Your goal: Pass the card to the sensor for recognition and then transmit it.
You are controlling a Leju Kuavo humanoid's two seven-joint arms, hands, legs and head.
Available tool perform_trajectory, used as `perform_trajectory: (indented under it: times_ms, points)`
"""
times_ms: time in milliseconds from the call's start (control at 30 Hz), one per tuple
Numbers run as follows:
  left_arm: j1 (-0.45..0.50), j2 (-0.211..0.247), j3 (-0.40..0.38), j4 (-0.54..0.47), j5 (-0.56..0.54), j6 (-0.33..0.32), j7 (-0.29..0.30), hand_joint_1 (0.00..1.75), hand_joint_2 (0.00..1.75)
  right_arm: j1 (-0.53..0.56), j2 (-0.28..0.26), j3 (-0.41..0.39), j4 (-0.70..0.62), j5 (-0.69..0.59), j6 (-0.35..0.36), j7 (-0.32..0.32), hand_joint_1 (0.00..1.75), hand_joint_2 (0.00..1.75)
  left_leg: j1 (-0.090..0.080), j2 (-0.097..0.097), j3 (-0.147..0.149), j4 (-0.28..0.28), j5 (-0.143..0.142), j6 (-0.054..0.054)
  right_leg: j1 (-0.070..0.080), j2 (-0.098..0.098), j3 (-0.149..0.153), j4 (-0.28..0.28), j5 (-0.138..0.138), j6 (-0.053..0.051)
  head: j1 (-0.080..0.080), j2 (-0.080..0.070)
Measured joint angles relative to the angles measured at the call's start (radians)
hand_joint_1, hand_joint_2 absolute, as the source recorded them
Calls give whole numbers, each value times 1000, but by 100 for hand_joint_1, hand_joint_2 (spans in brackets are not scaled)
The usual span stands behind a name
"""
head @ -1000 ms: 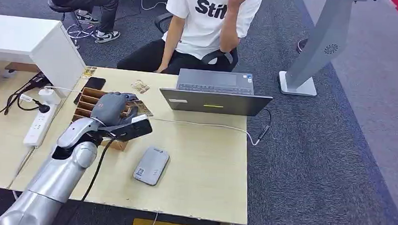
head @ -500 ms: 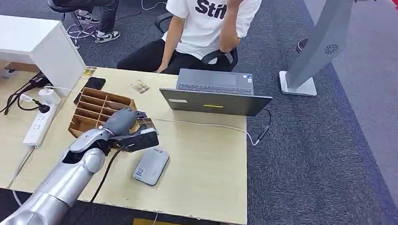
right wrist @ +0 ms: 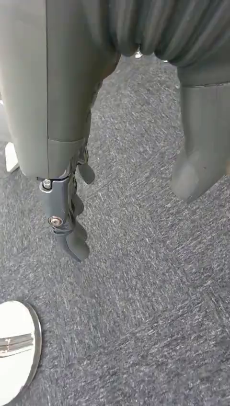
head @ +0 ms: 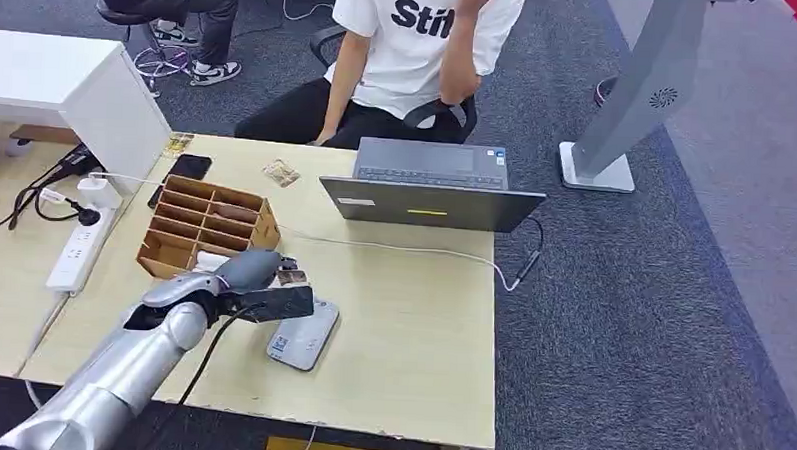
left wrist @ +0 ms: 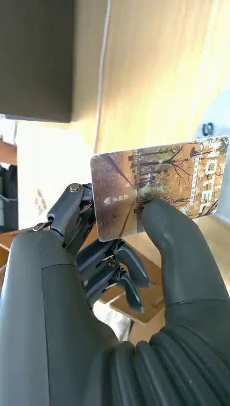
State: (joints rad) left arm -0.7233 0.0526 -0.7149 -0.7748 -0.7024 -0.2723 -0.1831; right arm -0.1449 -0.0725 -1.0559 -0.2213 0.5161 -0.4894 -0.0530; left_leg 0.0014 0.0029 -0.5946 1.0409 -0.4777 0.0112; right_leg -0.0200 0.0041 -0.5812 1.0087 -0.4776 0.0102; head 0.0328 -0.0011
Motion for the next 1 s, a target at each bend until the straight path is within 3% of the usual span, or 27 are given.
perform_trajectory:
  times_ms: [267,800,1000]
  points:
    - [-13,9,-39,31,63,-36,1,175,175,-14,0,11,0,26,-8,14,0,175,0,0,0,0,0,0,0,0,0,0,0,0,0,0]
    - [-19,16,-68,54,82,-36,3,175,175,-20,0,23,0,32,-12,17,0,175,0,0,0,0,0,0,0,0,0,0,0,0,0,0]
    - [-16,20,-94,90,102,-3,5,175,175,-27,2,24,0,48,-12,27,0,175,0,0,0,0,0,0,0,0,1,0,0,0,0,0]
